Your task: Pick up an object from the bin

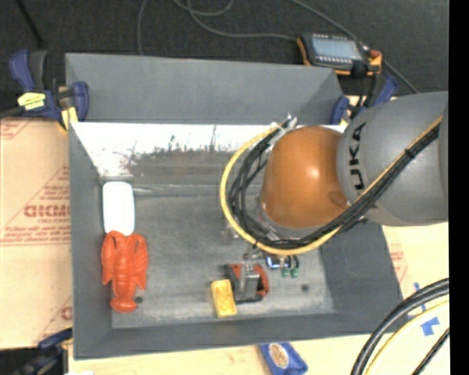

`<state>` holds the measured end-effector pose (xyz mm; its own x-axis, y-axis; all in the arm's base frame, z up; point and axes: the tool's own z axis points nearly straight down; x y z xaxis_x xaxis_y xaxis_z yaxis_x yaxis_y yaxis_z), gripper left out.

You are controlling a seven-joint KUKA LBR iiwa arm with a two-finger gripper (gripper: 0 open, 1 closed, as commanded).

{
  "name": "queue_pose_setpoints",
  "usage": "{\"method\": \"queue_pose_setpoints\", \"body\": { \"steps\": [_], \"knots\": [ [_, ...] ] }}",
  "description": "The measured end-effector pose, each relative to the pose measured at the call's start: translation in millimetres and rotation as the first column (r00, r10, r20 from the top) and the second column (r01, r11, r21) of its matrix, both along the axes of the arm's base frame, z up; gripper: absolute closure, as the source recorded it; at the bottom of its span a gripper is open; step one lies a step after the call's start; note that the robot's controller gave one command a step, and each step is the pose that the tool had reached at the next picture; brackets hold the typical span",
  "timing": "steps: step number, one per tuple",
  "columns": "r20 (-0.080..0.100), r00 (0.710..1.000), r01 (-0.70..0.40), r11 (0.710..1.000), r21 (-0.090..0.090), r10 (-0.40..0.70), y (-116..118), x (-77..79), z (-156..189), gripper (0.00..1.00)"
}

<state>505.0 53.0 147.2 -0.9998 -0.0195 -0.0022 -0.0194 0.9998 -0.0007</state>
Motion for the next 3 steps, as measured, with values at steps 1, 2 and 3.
{"method": "queue_pose_setpoints", "body": {
  "steps": [1,2,3],
  "knots": [
    [0.004,0.974,-0.226,0.974,0.0,0.226,-28,-2.7,-66,0.0],
    [0.002,0.995,-0.104,0.995,0.002,0.104,-43,3.1,-77,1.0],
    [0.001,0.995,-0.104,0.995,0.002,0.104,-43,2.8,-78,1.0]
  ]
}}
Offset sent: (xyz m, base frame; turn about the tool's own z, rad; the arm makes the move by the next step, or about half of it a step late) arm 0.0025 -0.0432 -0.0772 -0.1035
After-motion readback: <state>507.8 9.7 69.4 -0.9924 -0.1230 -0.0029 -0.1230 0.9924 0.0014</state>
